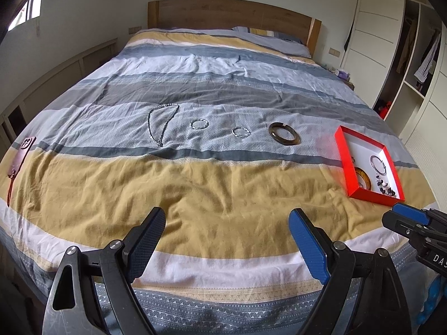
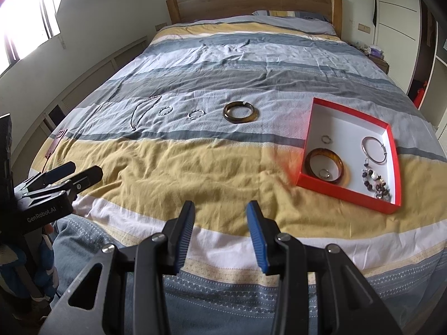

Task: Organize jewelry
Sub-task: 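Withdraw both open tools from the box back over the remaining jewelry, then grasp the silver chain necklace with the left tool while the right tool grasps the twisted silver hoop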

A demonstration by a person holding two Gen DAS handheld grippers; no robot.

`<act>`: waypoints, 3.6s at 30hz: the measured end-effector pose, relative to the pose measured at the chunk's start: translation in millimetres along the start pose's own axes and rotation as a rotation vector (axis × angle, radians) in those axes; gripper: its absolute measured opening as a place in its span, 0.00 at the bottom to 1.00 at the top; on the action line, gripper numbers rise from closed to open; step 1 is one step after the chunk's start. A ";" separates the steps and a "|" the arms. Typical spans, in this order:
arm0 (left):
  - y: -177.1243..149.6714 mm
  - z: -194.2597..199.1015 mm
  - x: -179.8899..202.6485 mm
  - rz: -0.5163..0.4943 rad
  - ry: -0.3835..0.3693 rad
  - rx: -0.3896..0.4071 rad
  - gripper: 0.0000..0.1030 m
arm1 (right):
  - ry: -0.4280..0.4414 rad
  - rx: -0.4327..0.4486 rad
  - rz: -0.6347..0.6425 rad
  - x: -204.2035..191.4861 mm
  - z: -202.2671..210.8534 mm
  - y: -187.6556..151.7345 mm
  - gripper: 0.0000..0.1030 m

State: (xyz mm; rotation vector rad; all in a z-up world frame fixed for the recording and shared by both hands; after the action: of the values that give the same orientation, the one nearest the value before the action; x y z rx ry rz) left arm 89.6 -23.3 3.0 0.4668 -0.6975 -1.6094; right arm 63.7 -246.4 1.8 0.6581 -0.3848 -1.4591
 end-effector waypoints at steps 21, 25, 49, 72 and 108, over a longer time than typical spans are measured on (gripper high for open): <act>21.2 -38.5 -20.3 0.015 0.060 -0.019 0.86 | 0.018 -0.023 0.052 -7.0 -45.2 30.1 0.36; 20.8 -49.6 -21.8 0.016 0.069 -0.030 0.86 | 0.021 -0.031 0.043 -0.6 -55.4 33.1 0.36; 74.1 -126.8 -107.2 0.186 0.222 -0.017 0.86 | 0.051 -0.026 0.057 6.8 -132.0 89.9 0.36; 115.6 -245.2 -158.8 0.282 0.263 -0.071 0.86 | 0.111 -0.033 0.101 -31.1 -229.0 137.7 0.46; 118.0 -252.6 -156.8 0.313 0.062 -0.015 0.03 | 0.149 0.040 0.135 -55.7 -285.3 135.7 0.37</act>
State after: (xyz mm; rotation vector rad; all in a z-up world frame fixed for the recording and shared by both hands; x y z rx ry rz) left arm 367.4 80.1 -117.3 0.3743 -0.6754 -1.3005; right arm 339.8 -143.6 -125.2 0.7537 -0.3366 -1.2686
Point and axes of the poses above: each gripper's, at about its wrist camera, not at the fingertips, and z roughly against the way its jaws point, x to its right, y to its top, the point moved 2 cm from there along -z, roughly the way its jaws point, and after that the axes turned 1 degree about -z, right-handed, at the moved point
